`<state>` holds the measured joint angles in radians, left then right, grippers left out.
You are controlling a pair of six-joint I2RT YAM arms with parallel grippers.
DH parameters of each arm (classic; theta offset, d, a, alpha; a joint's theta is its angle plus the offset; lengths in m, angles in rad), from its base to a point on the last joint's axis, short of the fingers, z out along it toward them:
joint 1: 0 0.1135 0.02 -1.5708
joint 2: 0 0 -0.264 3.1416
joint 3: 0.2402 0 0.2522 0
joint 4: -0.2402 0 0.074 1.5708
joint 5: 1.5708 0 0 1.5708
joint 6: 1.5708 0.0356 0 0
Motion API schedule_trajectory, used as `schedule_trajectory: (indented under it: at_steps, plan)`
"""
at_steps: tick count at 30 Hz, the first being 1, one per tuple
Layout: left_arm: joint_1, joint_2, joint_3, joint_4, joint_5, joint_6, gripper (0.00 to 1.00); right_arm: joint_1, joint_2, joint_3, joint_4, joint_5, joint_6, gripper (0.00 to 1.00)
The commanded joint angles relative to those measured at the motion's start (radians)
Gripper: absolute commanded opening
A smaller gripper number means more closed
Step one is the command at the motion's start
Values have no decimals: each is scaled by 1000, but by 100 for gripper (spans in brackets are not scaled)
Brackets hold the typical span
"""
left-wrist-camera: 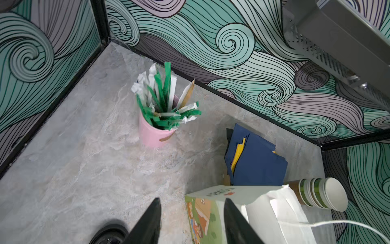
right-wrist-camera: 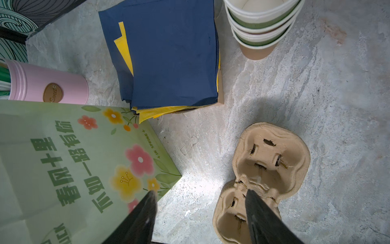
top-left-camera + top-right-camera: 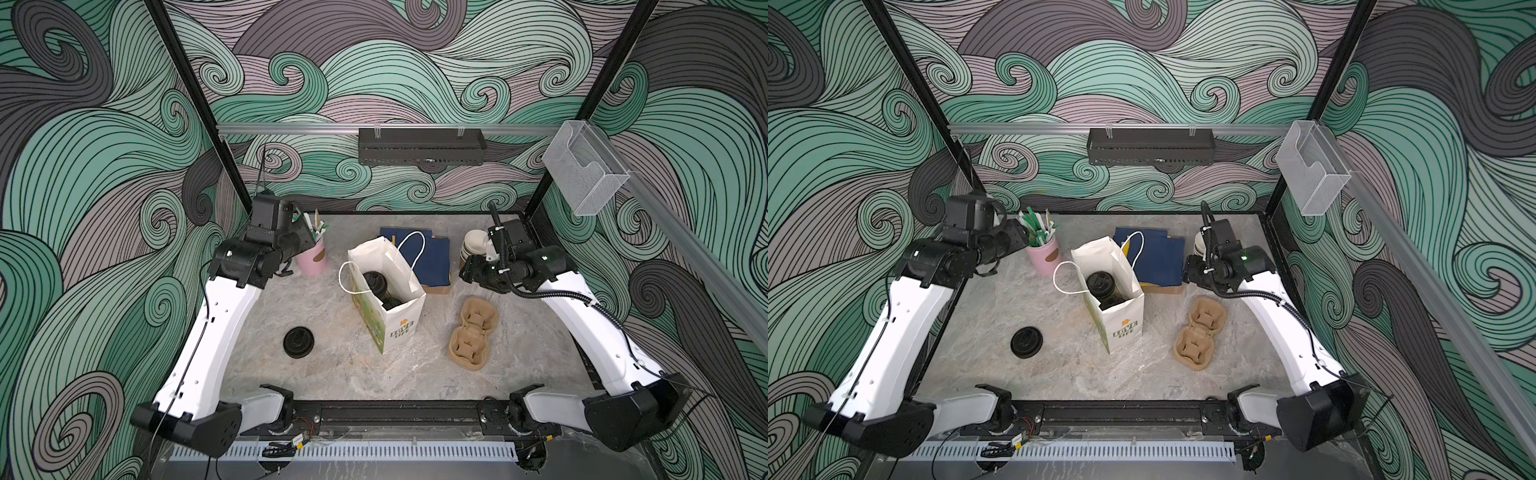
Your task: Pack the takeout coffee
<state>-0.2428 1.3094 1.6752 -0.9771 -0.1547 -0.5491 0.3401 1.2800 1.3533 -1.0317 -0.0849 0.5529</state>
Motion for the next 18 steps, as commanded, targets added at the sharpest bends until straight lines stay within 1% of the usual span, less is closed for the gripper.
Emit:
schedule_trajectory:
  at_steps: [1,4,8,11,13,18]
  plan:
    - [37,99,90,7,129,174,49,0,-49,-15,-44,-9,-9,68]
    - [64,232,178,-5,129,215,49,0,-73,-19,-59,-1,-8,67]
    - [93,369,302,-36,49,217,44,0,-92,-19,-74,9,-4,67]
    - [135,420,326,-3,29,213,42,0,-93,-19,-82,10,-5,67]
    - [163,461,352,14,32,214,39,0,-93,-17,-84,7,-3,67]
    - [209,572,454,40,50,226,38,0,-83,-10,-99,8,-11,67]
